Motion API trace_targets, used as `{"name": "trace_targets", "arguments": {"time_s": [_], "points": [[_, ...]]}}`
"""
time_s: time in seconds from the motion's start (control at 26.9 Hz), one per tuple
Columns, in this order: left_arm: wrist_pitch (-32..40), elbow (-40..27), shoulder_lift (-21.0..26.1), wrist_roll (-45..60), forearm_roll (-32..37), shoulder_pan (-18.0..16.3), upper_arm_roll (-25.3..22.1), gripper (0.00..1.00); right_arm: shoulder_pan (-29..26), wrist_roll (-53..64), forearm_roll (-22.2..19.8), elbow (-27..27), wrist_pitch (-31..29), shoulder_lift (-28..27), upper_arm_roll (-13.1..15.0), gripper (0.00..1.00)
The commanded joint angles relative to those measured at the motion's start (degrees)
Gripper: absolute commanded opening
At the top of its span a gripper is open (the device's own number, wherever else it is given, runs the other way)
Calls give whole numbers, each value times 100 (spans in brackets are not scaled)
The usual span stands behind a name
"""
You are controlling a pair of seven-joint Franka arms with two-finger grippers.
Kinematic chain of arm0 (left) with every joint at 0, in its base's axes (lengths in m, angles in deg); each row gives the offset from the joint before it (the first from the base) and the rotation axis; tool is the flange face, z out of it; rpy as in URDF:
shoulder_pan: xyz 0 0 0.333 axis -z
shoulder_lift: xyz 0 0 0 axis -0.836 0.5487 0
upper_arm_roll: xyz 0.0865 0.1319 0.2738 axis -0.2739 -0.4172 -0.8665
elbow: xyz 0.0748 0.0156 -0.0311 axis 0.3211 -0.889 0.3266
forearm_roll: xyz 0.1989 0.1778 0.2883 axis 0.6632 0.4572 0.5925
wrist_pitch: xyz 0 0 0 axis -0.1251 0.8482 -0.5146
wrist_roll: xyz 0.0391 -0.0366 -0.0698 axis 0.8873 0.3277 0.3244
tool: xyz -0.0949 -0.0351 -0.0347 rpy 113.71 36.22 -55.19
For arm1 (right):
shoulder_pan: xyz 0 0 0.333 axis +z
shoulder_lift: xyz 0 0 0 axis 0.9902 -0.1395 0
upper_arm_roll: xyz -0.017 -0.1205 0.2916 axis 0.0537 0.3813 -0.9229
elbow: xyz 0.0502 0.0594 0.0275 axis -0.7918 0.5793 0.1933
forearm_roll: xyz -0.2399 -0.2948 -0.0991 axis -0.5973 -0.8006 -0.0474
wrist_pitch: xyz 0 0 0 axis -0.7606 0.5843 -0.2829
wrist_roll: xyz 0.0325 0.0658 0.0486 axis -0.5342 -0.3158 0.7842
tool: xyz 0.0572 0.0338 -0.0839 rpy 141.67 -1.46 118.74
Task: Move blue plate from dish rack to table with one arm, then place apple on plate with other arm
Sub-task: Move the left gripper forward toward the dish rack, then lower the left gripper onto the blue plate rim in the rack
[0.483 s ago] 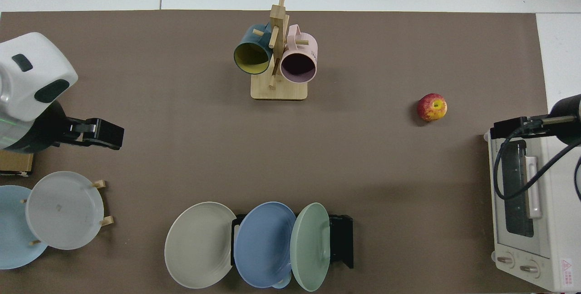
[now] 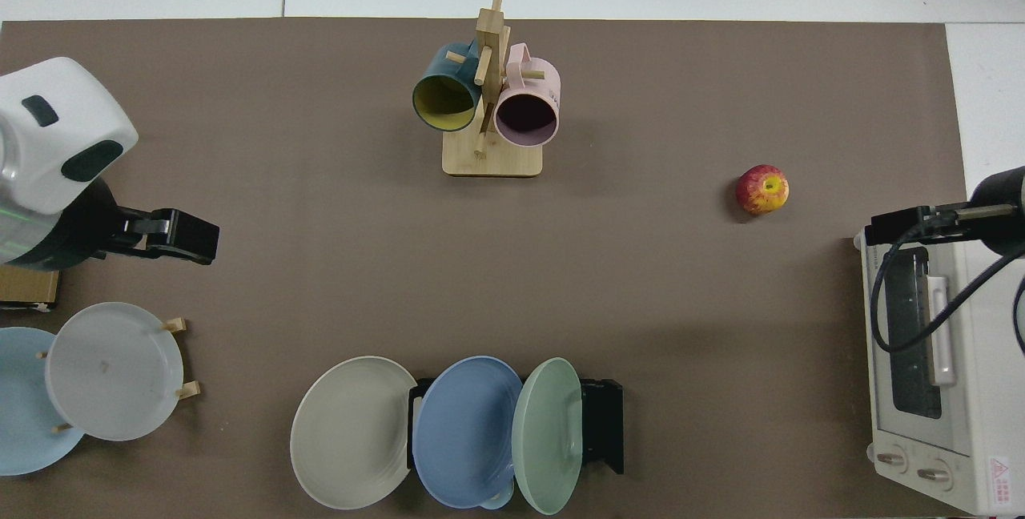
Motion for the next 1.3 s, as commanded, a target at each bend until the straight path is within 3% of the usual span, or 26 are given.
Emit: {"name": "trace_targets", "arguments": {"time_s": [0.0, 0.63, 1.26], "points": [[-55, -19, -24, 19, -2, -13, 61, 100, -16, -82, 31, 15, -24, 41, -23, 100], [-64, -71, -85, -51, -2, -13, 35, 100, -16, -82, 40, 15, -24, 41, -15, 100], [-1074, -2074, -1237, -174, -696, 57, 202, 100, -16, -82, 40, 15, -24, 41, -15, 100]]}}
